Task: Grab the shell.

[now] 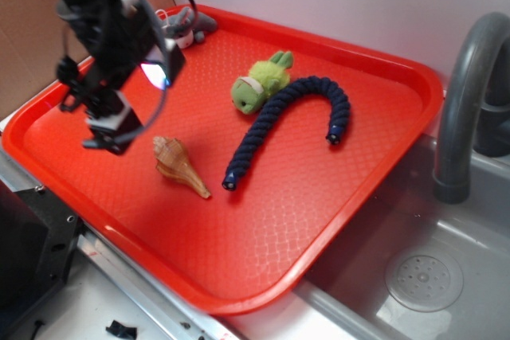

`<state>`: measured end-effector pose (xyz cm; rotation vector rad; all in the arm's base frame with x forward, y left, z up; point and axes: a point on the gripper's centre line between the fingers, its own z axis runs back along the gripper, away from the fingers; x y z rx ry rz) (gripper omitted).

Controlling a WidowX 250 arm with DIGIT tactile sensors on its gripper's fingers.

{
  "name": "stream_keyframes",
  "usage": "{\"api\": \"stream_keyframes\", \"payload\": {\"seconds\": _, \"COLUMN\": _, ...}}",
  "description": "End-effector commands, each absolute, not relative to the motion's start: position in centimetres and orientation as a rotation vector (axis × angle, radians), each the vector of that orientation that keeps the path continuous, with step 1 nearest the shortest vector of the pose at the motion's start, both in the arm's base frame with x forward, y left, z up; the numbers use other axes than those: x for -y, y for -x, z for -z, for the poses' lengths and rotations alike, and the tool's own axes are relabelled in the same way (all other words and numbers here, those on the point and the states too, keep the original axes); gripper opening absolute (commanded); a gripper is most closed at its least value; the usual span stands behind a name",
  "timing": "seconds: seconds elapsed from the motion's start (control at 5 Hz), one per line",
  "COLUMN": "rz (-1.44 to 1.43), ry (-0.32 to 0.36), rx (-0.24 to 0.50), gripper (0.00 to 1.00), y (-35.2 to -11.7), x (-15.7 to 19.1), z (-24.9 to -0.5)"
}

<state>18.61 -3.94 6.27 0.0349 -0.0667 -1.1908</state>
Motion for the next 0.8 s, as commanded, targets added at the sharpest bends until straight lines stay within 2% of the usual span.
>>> {"api": "stream_keyframes", "payload": {"seconds": 0.0, "rz": 1.267, "ry": 0.001, "rx": -0.02, "gripper": 1.0, "y": -18.7, "x": 5.2, "z": -2.7}}
{"api": "stream_keyframes", "payload": {"seconds": 0.2, "rz": 1.303, "ry": 0.025, "rx": -0.051, "gripper": 1.0, "y": -18.1, "x": 5.3, "z": -1.9}}
{"api": "stream_keyframes", "payload": {"seconds": 0.4, "rz": 1.291, "ry": -0.008, "rx": -0.077, "gripper": 1.0, "y": -18.0, "x": 5.3, "z": -1.3}}
{"api": "stream_keyframes", "payload": {"seconds": 0.6, "rz": 1.284, "ry": -0.015, "rx": -0.079, "gripper": 0.0, "y": -18.0, "x": 5.3, "z": -1.2}}
